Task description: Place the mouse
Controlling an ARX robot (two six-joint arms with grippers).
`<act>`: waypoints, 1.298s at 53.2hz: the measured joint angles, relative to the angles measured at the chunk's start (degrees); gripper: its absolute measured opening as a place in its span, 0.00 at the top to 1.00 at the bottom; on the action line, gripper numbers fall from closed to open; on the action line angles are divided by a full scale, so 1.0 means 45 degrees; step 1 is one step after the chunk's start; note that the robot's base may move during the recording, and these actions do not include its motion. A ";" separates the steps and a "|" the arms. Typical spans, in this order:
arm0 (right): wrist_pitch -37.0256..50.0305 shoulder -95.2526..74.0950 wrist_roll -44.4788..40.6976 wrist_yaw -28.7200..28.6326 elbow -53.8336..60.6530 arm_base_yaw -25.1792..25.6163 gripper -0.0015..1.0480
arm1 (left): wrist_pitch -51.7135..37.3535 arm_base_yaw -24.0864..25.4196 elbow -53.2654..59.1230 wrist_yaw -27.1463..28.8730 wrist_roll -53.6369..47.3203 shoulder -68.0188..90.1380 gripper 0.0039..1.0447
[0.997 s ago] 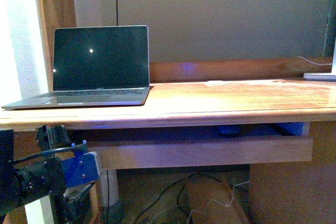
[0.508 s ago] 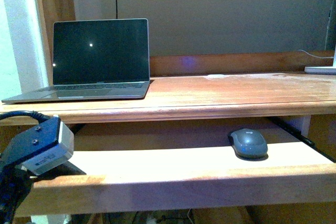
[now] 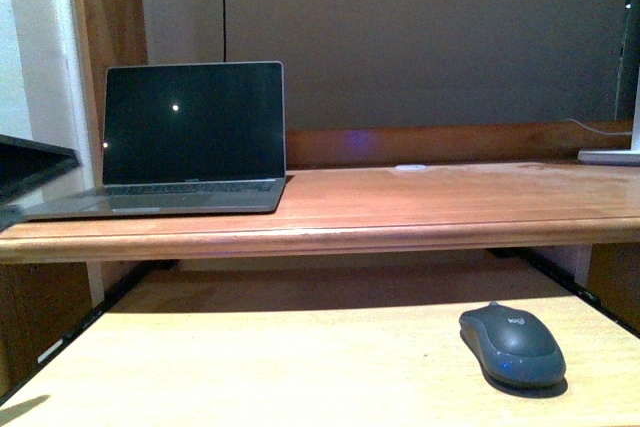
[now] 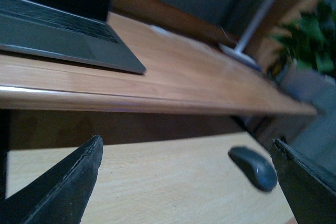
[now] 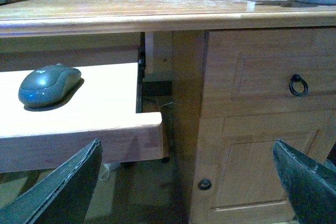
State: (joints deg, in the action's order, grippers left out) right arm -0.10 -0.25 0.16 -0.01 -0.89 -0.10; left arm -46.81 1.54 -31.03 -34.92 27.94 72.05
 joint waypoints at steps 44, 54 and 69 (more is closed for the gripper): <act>0.3478 -1.7490 0.0384 0.2293 -1.0336 -0.6586 0.07 | 0.6368 -0.0335 0.6217 0.7762 -0.6037 -1.1288 0.98; 0.3313 -1.8374 -0.0034 0.3487 -1.0365 -0.6615 0.07 | 0.6815 -0.0335 0.6382 0.7762 -0.6052 -1.1963 0.98; 0.2866 -1.9127 -0.0087 0.4750 -1.0593 -0.6450 0.07 | 0.7159 -0.0335 0.6790 0.7762 -0.6067 -1.2803 0.98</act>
State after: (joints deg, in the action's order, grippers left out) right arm 12.80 -86.32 -0.23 21.37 -48.56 -29.12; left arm -14.59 0.03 -0.47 0.01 0.64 14.44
